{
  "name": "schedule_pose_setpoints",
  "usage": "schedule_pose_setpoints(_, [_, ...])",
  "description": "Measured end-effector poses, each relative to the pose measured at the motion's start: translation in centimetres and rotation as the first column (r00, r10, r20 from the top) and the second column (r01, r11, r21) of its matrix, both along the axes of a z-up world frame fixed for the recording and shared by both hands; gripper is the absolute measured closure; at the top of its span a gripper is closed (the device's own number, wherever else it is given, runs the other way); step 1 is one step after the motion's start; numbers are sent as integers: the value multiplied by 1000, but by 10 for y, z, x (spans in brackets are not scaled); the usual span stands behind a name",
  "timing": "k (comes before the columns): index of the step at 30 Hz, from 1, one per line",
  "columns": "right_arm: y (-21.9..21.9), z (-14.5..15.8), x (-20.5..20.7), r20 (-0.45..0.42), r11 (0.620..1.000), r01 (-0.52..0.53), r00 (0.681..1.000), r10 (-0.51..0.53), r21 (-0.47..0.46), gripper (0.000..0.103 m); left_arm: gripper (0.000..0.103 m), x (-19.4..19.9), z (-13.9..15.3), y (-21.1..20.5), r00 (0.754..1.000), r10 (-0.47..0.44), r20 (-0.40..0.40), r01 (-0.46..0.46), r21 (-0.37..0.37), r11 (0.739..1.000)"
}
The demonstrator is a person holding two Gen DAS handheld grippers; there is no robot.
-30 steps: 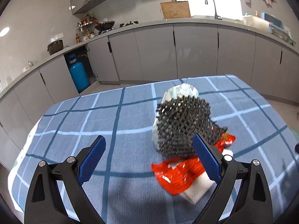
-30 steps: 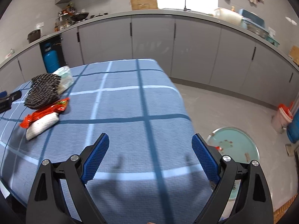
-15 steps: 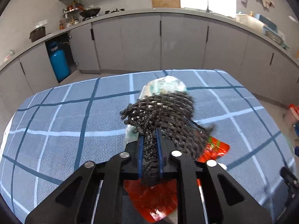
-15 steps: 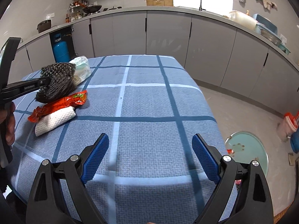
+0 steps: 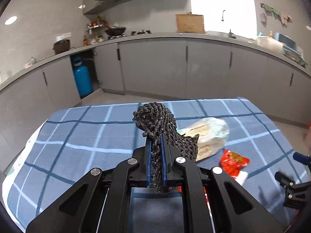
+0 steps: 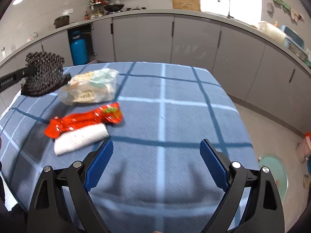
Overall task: Collect trash
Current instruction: 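Grasp the black mesh net with the left tool while the right tool grasps the printed clear bag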
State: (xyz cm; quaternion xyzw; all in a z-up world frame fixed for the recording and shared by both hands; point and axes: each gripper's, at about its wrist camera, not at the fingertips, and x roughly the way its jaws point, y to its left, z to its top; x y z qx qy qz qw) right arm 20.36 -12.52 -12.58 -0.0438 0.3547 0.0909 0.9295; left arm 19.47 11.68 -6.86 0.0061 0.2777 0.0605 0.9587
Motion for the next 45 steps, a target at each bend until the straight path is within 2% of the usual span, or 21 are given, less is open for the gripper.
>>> schedule_pose_setpoints(6, [36, 13, 27, 30, 998, -70, 997, 69, 4, 13, 93, 1, -4, 31, 995, 99, 10, -99, 29, 995])
schedule_pose_setpoints(12, [80, 22, 77, 21, 990, -130, 991, 129, 50, 13, 93, 10, -12, 52, 986, 163, 14, -164, 34, 986])
schedule_pose_setpoints(17, [98, 18, 124, -31, 991, -80, 996, 83, 105, 13, 93, 18, -14, 63, 978, 206, 39, -208, 43, 977])
schedule_pose_setpoints(22, [109, -9, 157, -142, 990, -53, 987, 71, 131, 15, 93, 29, -25, 66, 979, 205, 17, -205, 27, 978])
schedule_pose_setpoints(23, [109, -15, 159, -169, 986, -59, 982, 85, 156, 26, 93, 30, -27, 66, 979, 201, 12, -201, 23, 979])
schedule_pose_setpoints(24, [110, -22, 161, -204, 982, -74, 973, 110, 176, 46, 93, 30, -28, 66, 980, 197, 9, -197, 20, 980])
schedule_pose_setpoints(28, [113, -24, 154, -200, 975, -104, 969, 143, 195, 60, 93, 31, -30, 65, 982, 188, 0, -188, 15, 982])
schedule_pose_setpoints(29, [113, -20, 152, -186, 975, -110, 972, 146, 192, 72, 93, 31, -29, 65, 983, 186, 2, -186, 15, 982])
schedule_pose_setpoints(30, [113, -14, 148, -159, 977, -116, 977, 145, 181, 77, 93, 30, -28, 63, 983, 184, 3, -184, 17, 983])
schedule_pose_setpoints(35, [104, 4, 136, -94, 977, -121, 986, 139, 176, 82, 93, 25, -17, 51, 986, 162, 28, -163, 26, 986])
schedule_pose_setpoints(45, [57, 34, 102, -13, 976, -75, 997, 79, 203, 82, 93, 19, 5, 9, 995, 88, 57, -91, 53, 994])
